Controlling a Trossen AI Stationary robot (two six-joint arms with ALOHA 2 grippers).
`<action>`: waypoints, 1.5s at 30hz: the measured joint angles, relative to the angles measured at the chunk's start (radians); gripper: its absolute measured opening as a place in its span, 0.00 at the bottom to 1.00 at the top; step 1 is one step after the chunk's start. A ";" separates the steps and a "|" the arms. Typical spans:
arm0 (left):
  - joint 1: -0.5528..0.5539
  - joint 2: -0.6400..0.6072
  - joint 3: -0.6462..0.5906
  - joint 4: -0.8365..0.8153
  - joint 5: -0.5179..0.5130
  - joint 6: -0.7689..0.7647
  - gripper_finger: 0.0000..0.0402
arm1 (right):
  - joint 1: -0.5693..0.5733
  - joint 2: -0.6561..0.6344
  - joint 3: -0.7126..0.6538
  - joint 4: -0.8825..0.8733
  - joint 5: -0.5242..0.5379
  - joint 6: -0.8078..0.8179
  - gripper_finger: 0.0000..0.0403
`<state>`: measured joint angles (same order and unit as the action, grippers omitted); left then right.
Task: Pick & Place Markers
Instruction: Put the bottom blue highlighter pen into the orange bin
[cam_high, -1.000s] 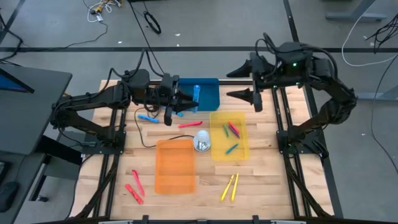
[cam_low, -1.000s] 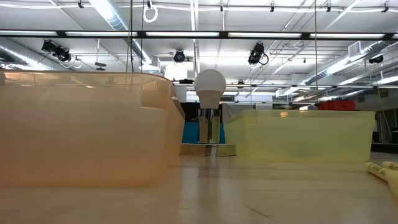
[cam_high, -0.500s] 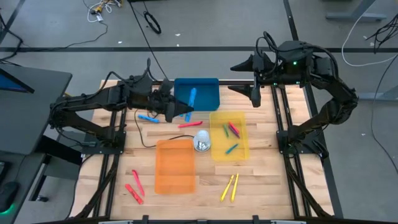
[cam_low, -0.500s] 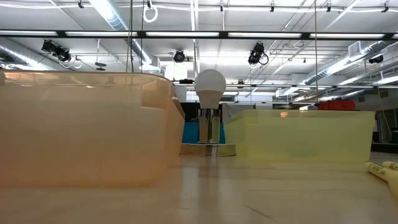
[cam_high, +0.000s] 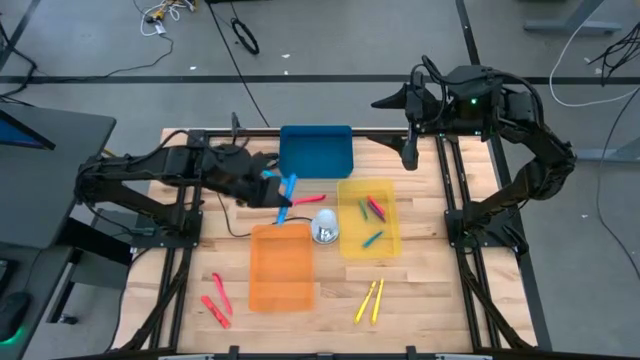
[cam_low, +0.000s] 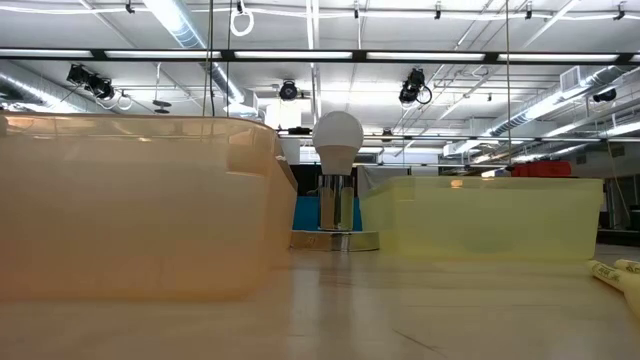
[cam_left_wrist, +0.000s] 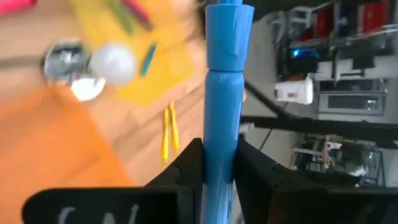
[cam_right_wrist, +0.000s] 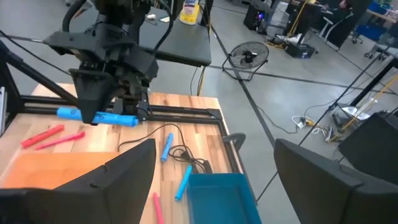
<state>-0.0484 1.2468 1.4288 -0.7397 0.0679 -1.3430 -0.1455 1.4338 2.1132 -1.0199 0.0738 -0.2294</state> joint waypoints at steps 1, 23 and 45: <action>-0.010 0.000 0.000 -0.024 0.013 -0.025 0.17 | 0.000 0.000 0.000 0.000 0.000 0.001 0.81; -0.212 0.014 0.000 -0.566 -0.066 -0.466 0.17 | 0.000 0.001 0.000 0.001 -0.002 0.010 0.81; -0.291 0.220 0.000 -0.578 -0.082 -0.692 0.17 | 0.000 0.001 0.000 0.000 -0.003 0.002 0.81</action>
<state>-0.3390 1.4673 1.4288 -1.3178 -0.0139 -2.0354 -0.1452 1.4349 2.1132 -1.0195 0.0711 -0.2275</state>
